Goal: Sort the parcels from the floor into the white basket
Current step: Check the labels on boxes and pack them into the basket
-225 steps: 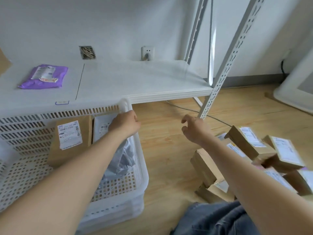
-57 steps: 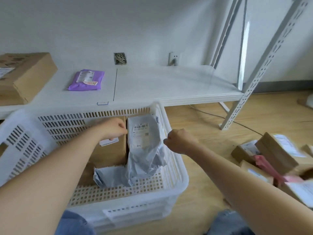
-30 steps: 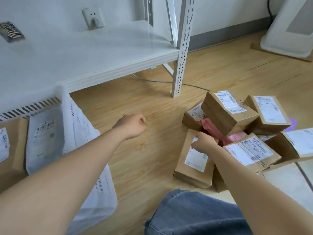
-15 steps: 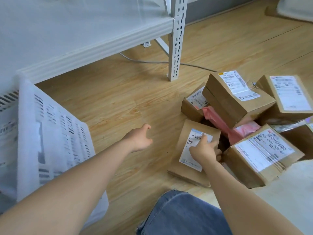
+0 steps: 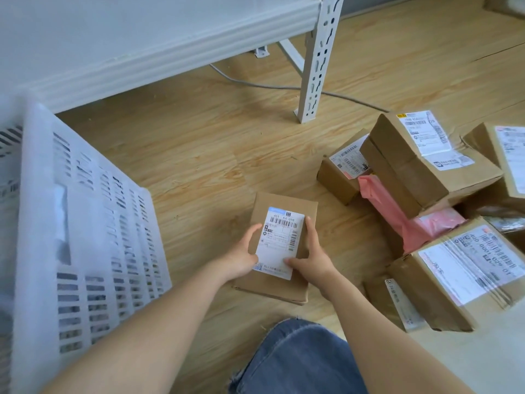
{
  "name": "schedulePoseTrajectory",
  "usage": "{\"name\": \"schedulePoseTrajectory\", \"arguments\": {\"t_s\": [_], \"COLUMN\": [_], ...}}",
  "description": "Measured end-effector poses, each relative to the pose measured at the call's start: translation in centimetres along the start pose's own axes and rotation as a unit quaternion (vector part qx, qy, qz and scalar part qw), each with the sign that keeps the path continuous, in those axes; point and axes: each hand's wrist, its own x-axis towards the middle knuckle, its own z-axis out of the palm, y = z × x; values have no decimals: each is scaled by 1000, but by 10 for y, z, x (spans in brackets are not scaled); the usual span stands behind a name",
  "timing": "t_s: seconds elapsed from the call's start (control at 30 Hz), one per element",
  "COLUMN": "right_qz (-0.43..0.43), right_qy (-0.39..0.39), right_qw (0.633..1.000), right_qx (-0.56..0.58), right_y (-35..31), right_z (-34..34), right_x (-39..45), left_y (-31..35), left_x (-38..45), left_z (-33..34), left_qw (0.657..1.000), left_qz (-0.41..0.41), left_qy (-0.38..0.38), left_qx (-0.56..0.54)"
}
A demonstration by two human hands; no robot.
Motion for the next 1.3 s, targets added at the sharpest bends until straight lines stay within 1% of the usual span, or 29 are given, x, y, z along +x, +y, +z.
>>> {"name": "schedulePoseTrajectory", "arguments": {"t_s": [0.1, 0.2, 0.3, 0.43, 0.57, 0.7, 0.73, 0.83, 0.97, 1.13, 1.2, 1.3], "right_qz": [19, 45, 49, 37, 4, -34, -50, -97, -143, -195, -208, -236], "right_qy": [2, -20, -42, -35, -14, 4, 6, 22, 35, 42, 35, -6], "right_qw": [999, 996, 995, 995, 994, 993, 993, 989, 982, 973, 971, 967], "right_qx": [42, 73, 76, 84, 105, 114, 111, 106, 116, 112, 108, 95], "right_y": [-4, -19, -40, -68, -92, -120, -128, -157, -199, -240, -255, -273], "right_z": [2, 1, 1, 9, 11, 11, 11, 11, 24, 64, 85, 124], "right_x": [1, 1, -3, -20, -45, -74, -81, -102, -127, -156, -167, -181], "left_y": [0, 0, -1, 8, 13, 22, 24, 31, 30, 3, -17, -54], "left_x": [-5, -14, -27, -54, -79, -112, -121, -146, -181, -227, -246, -271], "left_z": [-2, -10, -30, -62, -90, -117, -124, -149, -186, -231, -247, -270], "left_qw": [999, 999, 997, 994, 991, 985, 982, 966, 948, 932, 927, 923], "left_qz": [-20, -25, -6, 36, 74, 103, 111, 141, 189, 219, 230, 241], "left_qy": [-26, -25, -3, 30, 78, 114, 127, 140, 165, 207, 203, 182], "left_qx": [-7, -40, -78, -103, -76, -73, -83, -168, -195, -203, -214, -236]}}
